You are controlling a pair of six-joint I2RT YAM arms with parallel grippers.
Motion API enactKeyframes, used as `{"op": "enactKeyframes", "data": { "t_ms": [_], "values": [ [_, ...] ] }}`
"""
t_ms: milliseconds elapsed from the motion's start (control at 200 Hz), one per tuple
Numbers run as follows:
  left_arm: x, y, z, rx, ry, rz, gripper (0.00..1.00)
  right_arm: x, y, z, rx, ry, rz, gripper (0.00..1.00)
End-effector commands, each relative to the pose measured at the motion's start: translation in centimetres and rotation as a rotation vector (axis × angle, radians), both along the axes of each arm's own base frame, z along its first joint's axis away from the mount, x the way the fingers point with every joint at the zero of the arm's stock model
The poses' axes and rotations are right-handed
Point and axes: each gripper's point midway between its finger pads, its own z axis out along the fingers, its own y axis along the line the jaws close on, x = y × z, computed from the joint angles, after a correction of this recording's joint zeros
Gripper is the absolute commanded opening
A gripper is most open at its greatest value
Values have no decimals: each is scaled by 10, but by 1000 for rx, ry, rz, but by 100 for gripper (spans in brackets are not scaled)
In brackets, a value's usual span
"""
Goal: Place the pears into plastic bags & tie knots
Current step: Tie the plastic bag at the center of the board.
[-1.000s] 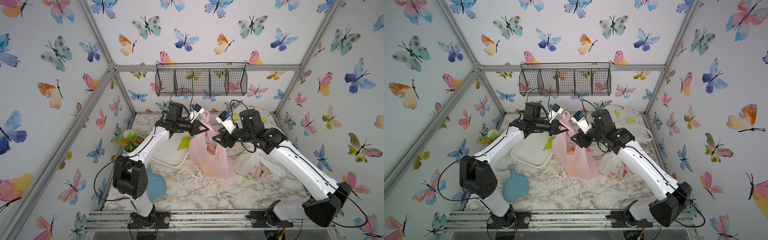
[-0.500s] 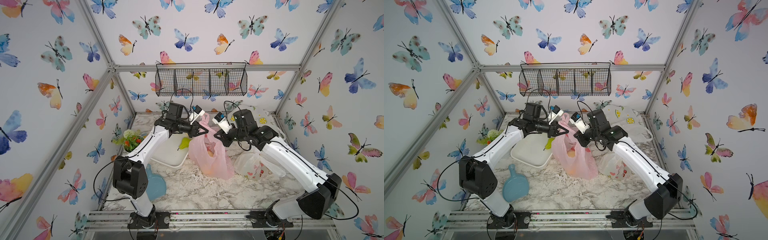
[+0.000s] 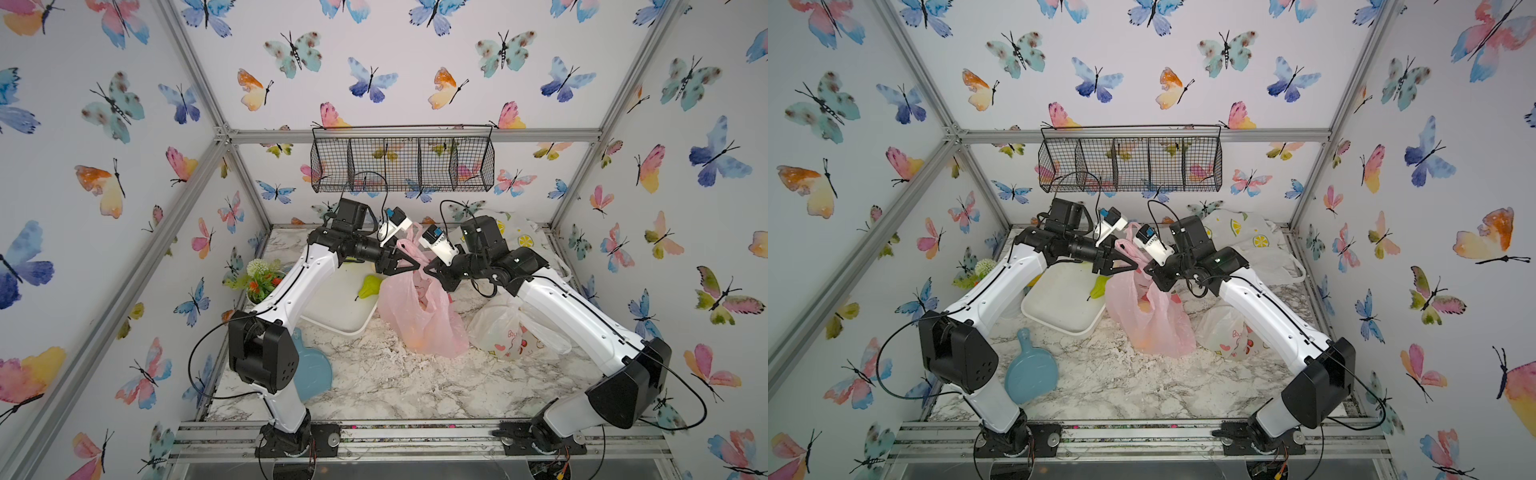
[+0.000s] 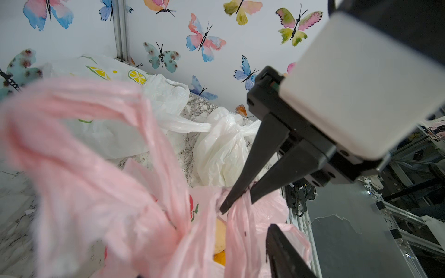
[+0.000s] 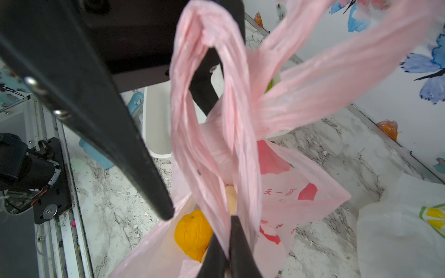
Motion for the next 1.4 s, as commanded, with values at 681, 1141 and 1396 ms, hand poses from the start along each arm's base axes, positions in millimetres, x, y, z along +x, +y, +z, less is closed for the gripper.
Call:
{"op": "enactKeyframes", "data": {
  "t_ms": [681,1141,1396],
  "values": [
    [11,-9,7,-76,45,-12,54,-13,0,-6,1,24,29,7],
    [5,-24,4,-113,77,-56,43,-13,7,-6,14,31,61,3],
    [9,-24,6,-113,62,-46,11,-12,1,-1,18,21,22,7]
  ]
}}
